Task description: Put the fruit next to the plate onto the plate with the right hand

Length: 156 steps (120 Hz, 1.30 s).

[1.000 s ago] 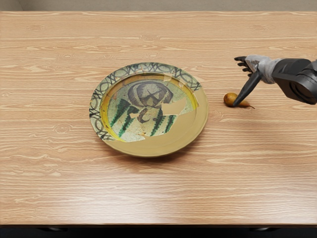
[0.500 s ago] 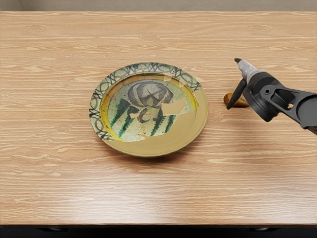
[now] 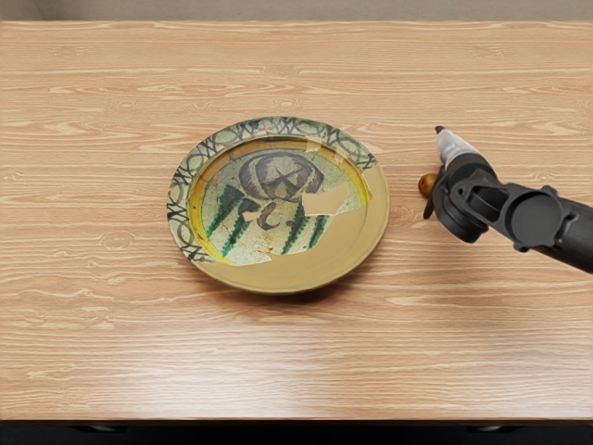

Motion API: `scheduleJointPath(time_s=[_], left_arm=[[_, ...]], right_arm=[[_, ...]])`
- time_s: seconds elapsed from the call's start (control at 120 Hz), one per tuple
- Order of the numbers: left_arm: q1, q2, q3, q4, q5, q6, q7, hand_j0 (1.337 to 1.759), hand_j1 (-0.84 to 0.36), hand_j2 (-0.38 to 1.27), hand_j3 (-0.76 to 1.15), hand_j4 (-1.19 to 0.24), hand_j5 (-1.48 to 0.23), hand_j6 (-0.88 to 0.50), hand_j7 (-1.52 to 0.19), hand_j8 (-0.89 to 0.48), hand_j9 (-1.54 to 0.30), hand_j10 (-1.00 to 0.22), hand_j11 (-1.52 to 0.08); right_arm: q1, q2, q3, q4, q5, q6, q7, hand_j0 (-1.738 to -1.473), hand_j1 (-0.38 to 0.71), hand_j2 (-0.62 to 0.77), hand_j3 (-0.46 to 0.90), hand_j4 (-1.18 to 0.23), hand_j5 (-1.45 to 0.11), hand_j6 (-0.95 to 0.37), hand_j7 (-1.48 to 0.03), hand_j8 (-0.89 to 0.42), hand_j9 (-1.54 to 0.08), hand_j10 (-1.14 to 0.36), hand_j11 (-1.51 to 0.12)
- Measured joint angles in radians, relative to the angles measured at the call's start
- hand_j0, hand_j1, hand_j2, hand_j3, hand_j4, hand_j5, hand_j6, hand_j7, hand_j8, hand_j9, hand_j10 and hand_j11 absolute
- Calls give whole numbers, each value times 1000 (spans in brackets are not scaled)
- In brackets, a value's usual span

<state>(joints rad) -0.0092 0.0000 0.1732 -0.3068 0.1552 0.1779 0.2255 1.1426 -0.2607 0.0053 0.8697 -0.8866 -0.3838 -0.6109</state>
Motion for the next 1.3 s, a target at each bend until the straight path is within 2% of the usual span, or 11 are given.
scheduleJointPath(time_s=[0.433,0.875,1.3], left_arm=[[0,0,0,0,0,0,0,1658,325,4,0,-20,-26,-20,-26,-20,-26,-20,-26],[0,0,0,0,0,0,0,1658,324,4,0,-21,-27,-20,-27,-20,-27,-20,-27],[0,0,0,0,0,0,0,1658,324,4,0,-20,-27,-20,-27,-20,-27,-20,-27]], right_arm=[[28,-6,-12,-7,10,83,0,-1658,-205,-23,0,-123,-158,-125,-157,-124,-158,-123,-158],[32,-32,-8,-5,17,101,0,-1658,19,-60,0,-310,-401,-312,-401,-311,-401,-310,-401],[19,-42,-4,-4,21,102,0,-1657,130,-101,0,-403,-540,-410,-531,-403,-541,-402,-541]])
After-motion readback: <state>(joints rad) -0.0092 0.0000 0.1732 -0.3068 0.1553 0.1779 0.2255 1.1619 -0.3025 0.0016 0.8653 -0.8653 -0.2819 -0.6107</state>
